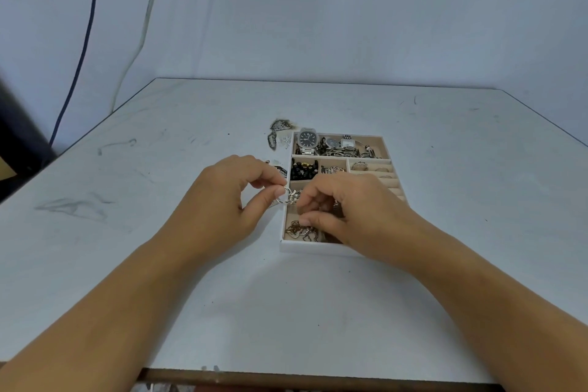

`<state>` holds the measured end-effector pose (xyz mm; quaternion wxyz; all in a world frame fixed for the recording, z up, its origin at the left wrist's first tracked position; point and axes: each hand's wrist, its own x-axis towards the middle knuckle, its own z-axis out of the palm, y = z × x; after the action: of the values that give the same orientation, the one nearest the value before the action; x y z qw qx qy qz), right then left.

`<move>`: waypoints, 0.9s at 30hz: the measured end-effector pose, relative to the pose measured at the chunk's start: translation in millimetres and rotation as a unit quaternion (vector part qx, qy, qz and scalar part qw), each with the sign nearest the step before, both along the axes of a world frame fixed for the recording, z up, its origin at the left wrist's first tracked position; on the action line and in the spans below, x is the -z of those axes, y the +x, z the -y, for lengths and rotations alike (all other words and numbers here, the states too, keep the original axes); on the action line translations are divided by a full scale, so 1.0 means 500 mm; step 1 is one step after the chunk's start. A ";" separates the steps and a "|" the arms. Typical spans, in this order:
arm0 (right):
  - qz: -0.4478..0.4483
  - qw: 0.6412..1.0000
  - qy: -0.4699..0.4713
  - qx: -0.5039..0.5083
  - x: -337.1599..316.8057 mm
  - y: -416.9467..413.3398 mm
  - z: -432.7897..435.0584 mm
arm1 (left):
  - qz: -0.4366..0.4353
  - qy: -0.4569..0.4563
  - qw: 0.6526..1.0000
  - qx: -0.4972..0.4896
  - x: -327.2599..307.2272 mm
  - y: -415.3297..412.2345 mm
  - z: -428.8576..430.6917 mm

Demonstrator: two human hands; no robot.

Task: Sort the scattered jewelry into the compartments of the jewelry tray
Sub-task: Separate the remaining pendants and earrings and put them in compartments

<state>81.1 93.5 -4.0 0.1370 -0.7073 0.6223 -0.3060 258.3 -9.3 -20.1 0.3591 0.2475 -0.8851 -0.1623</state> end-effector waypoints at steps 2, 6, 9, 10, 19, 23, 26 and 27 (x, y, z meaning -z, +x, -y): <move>0.013 1.000 0.002 0.005 0.000 0.000 -0.003 | 0.000 0.002 1.000 0.003 0.001 0.000 0.000; 0.039 0.999 -0.011 0.033 -0.003 -0.007 -0.007 | -0.006 0.004 1.000 0.009 0.002 -0.001 0.000; 0.061 0.994 -0.069 0.065 -0.013 -0.012 -0.009 | -0.010 0.012 1.000 0.018 0.003 -0.002 -0.004; 0.063 0.990 -0.098 0.074 -0.017 -0.013 -0.010 | -0.010 0.017 1.000 0.024 0.003 -0.003 -0.006; 0.045 0.973 -0.216 0.072 -0.026 -0.012 -0.008 | -0.011 0.041 0.996 0.079 0.006 -0.014 -0.024; 0.016 0.976 -0.210 0.063 -0.020 -0.017 -0.004 | 0.022 0.061 0.994 0.091 0.016 -0.019 -0.022; 0.013 0.980 -0.193 0.045 -0.018 -0.018 -0.004 | 0.031 0.054 0.994 0.086 0.015 -0.015 -0.017; 0.012 0.982 -0.186 0.038 -0.017 -0.017 -0.004 | 0.034 0.050 0.995 0.084 0.012 -0.012 -0.014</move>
<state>72.8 95.6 4.7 -0.0014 -0.6930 0.5788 -0.4298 252.2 -2.3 -26.2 0.3010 0.1951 -0.9053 -0.2276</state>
